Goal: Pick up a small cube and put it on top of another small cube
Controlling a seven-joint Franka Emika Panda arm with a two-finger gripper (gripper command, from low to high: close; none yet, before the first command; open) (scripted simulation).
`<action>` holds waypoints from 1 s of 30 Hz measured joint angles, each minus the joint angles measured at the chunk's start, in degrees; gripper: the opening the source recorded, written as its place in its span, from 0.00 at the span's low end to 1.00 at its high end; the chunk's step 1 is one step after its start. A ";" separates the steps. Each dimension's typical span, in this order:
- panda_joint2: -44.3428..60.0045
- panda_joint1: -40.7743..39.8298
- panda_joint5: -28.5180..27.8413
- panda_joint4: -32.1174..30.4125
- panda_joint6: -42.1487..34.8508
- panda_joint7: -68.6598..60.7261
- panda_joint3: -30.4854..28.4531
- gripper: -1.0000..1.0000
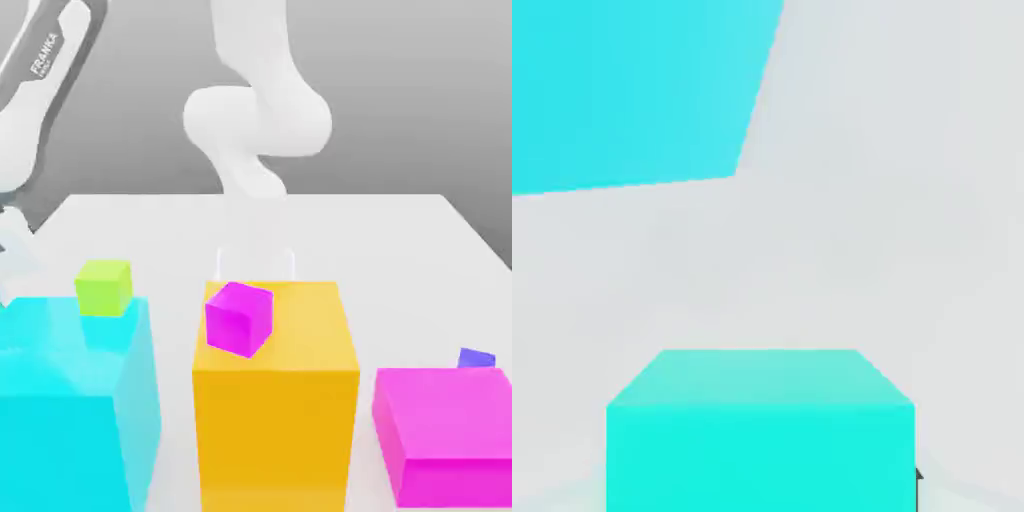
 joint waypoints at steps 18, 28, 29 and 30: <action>-2.79 22.17 -13.75 13.63 -14.63 -10.44 19.74 0.00; -4.91 35.36 -12.02 6.25 -6.58 -4.45 31.09 0.00; -5.09 35.62 -10.65 4.36 -4.75 -2.91 31.36 0.00; -5.31 35.79 -9.31 2.44 -2.91 -1.36 31.53 0.00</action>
